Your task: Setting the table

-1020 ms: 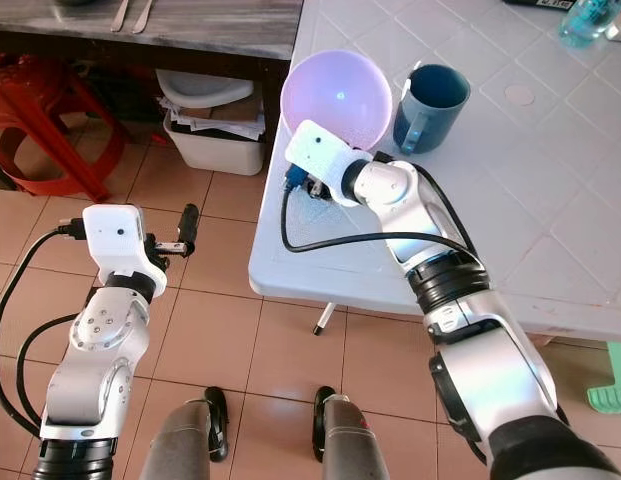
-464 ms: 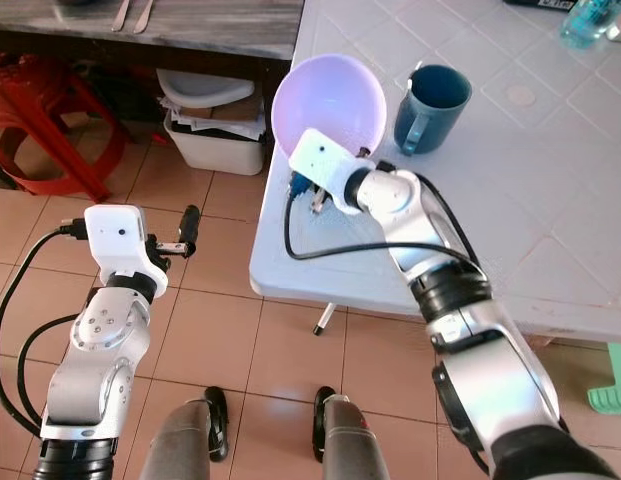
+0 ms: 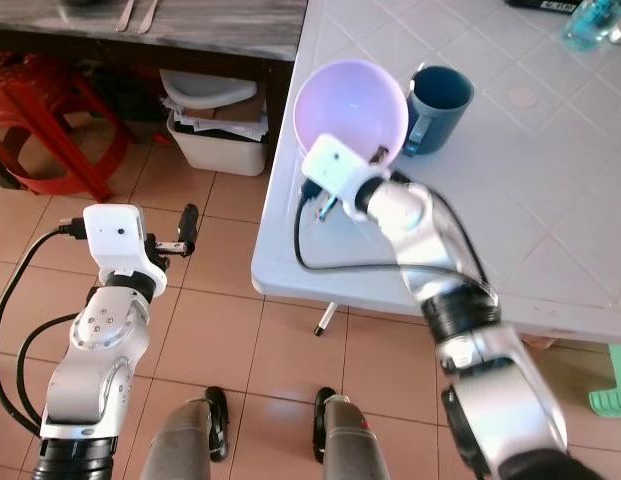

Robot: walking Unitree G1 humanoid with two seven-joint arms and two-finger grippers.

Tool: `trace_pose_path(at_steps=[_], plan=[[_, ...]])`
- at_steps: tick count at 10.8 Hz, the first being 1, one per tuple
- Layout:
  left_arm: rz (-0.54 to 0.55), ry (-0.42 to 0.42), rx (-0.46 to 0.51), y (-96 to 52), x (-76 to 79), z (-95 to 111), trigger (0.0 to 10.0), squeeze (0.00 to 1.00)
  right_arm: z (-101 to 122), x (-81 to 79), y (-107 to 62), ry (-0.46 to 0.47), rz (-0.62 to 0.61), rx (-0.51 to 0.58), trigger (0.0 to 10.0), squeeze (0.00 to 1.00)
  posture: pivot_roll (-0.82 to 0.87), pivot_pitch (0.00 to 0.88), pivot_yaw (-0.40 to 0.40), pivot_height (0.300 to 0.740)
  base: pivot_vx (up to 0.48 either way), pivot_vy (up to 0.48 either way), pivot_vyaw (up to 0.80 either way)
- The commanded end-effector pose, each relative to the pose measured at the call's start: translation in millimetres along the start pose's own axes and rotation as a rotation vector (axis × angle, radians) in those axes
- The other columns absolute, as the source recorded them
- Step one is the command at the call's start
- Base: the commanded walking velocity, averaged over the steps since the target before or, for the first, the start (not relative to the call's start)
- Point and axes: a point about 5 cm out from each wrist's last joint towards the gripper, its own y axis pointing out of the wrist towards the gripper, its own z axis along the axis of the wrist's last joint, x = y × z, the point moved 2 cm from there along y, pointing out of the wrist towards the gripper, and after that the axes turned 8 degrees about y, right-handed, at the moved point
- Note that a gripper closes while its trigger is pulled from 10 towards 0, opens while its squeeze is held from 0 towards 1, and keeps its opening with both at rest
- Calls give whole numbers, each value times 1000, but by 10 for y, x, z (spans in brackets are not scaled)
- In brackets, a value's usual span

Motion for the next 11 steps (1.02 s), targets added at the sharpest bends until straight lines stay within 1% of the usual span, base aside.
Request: trace_pose_path(at_steps=[1, 2, 4, 5, 6, 7, 8, 9, 10, 11], plan=[[7, 7, -15, -21, -7, -46, 10000, 0, -157, -110, -27, 39, 13, -44, 0, 0, 44, 268, -16, 740, 0, 0, 0], [5, 5, -17, -22, 5, -56, 10000, 0, -121, -211, -42, 48, 6, -6, 0, 0, 40, 263, -20, 740, 0, 0, 0], [53, 12, -27, -17, -30, -73, 10000, 0, 134, -248, -80, 48, -80, 155, 0, 0, 38, 256, -21, 740, 0, 0, 0], [48, 2, -22, -14, -26, -83, 10000, 0, 371, -328, -134, 86, -125, 293, 0, 0, 37, 252, -24, 740, 0, 480, 0], [42, -7, -7, 2, -19, -63, 10000, 0, 470, -379, -181, 115, -159, 350, 0, 0, 38, 257, -29, 740, 0, 476, 0], [40, -17, 7, 19, -18, -33, 10000, 0, 518, -391, -220, 135, -191, 379, 0, 0, 36, 259, -30, 740, 0, 465, 0], [40, -23, 23, 33, -20, -6, 10000, 0, 522, -346, -314, 175, -275, 405, 0, 0, 33, 248, -32, 740, 0, 439, 0], [31, -29, 33, 37, -12, 4, 10000, 0, 480, -320, -370, 202, -303, 405, 0, 0, 32, 243, -31, 740, 0, 431, 0], [19, -36, 52, 41, 9, 12, 10000, 0, 387, -294, -465, 212, -350, 392, 0, 0, 29, 221, -25, 740, 270, 398, 0], [7, -35, 71, 57, 29, 51, 10000, 0, 323, -272, -516, 190, -386, 367, 0, 0, 28, 212, -23, 740, 319, 356, 0]])
